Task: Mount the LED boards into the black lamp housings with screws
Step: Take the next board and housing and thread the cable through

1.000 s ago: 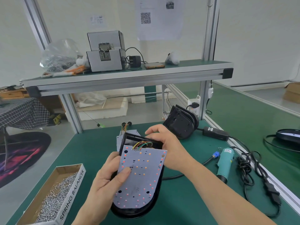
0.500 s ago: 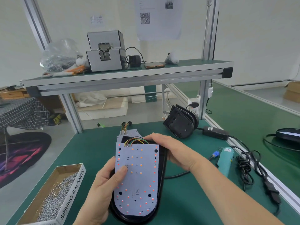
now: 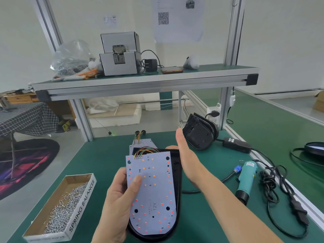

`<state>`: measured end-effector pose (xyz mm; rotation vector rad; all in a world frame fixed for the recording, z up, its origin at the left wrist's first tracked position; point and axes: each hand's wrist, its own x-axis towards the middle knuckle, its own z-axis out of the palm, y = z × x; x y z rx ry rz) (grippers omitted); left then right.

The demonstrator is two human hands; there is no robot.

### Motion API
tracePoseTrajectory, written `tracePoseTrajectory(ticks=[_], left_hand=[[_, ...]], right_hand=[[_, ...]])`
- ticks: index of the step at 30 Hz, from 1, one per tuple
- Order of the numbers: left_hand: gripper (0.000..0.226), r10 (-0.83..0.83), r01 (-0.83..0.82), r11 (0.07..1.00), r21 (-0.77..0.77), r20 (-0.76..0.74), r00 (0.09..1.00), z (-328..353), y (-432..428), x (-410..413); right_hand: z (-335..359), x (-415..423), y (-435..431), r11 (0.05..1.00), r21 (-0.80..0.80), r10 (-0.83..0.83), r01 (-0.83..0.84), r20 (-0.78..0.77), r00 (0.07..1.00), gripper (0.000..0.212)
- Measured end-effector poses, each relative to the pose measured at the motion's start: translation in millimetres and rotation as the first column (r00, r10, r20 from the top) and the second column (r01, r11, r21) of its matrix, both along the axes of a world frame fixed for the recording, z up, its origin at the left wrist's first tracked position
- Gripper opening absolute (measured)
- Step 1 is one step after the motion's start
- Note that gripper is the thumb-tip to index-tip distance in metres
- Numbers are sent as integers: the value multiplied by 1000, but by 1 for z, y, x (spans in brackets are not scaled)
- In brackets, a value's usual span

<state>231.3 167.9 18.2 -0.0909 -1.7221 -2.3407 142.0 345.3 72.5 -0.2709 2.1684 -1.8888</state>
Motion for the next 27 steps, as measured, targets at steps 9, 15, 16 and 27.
tracePoseTrajectory(ticks=[9,15,16,27], left_hand=[[18,82,-88,985,-148,-45,996,11,5,-10],[37,84,-95,986,-134,-81,993,26,10,-8],[33,71,-87,983,-163,-100,992,28,11,-7],[68,66,-74,990,-123,-72,995,17,13,6]], right_hand=[[-13,-13,-12,939,-66,-339,338,-2,941,107],[-8,-9,-5,895,-325,-246,305,210,946,90],[-11,-8,-4,884,-322,-281,339,215,935,68],[-25,2,6,856,320,-258,405,-415,873,39]])
